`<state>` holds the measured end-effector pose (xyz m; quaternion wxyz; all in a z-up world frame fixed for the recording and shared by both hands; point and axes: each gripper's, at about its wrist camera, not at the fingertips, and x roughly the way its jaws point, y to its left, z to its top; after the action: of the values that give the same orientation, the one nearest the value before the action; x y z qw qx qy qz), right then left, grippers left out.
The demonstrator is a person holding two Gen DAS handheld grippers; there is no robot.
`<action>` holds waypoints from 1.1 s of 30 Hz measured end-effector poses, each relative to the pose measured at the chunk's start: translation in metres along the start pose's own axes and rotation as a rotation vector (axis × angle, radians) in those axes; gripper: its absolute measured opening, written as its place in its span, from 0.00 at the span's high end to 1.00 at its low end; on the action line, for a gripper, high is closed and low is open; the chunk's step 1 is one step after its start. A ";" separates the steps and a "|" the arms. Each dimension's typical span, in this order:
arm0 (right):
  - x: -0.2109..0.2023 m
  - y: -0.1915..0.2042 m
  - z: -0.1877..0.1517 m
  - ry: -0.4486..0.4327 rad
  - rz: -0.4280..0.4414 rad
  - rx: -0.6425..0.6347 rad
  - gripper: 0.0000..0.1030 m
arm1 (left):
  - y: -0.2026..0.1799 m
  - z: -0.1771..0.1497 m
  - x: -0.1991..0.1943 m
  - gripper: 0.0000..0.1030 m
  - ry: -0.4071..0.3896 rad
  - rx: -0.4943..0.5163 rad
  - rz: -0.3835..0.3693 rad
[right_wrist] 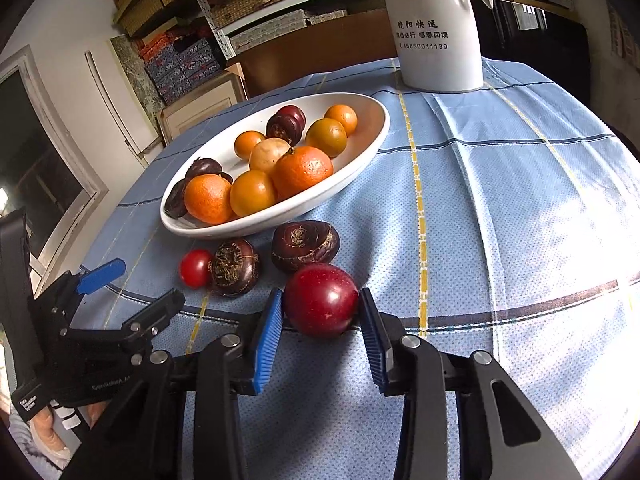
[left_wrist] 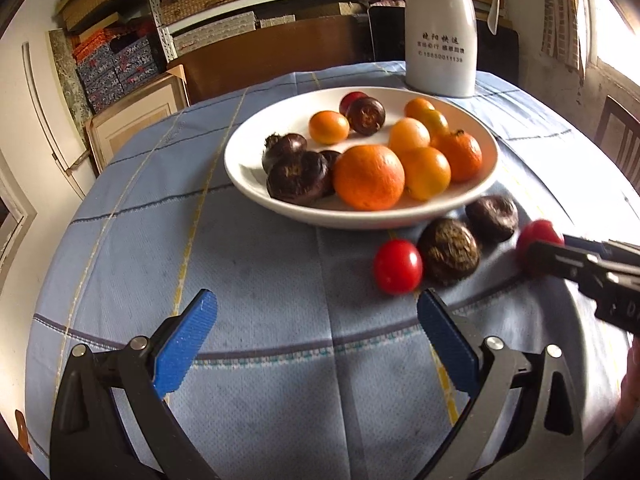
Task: Organize fruits
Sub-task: 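Grasp a large red fruit with the right tool while the left tool grasps a red cherry tomato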
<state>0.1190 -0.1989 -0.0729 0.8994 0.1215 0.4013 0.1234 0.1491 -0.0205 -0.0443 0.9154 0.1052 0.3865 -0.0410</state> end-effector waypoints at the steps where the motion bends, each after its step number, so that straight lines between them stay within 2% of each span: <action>1: 0.000 0.000 0.000 0.002 -0.001 -0.001 0.62 | 0.000 0.002 0.001 0.04 0.000 -0.002 -0.003; 5: 0.002 0.000 0.000 0.013 -0.003 -0.002 0.62 | -0.005 0.009 0.008 0.04 0.007 0.008 -0.044; 9: 0.002 0.000 0.000 0.015 0.000 -0.001 0.62 | -0.009 0.015 0.015 0.04 0.007 0.011 -0.019; 17: 0.002 0.001 0.000 0.015 0.000 0.001 0.62 | 0.022 0.012 0.027 0.04 0.062 -0.129 -0.092; 21: 0.003 0.001 0.000 0.018 0.000 0.000 0.62 | 0.037 -0.004 0.013 0.04 0.056 -0.170 -0.044; 28: 0.003 0.002 0.000 0.018 -0.001 -0.001 0.62 | 0.024 -0.001 0.006 0.04 0.015 -0.112 -0.064; 33: 0.003 0.001 -0.001 0.020 -0.002 -0.002 0.62 | 0.016 0.005 0.011 0.06 0.019 -0.085 -0.092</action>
<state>0.1203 -0.1965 -0.0748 0.8956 0.1190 0.4102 0.1239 0.1622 -0.0063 -0.0463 0.9125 0.0490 0.4008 -0.0657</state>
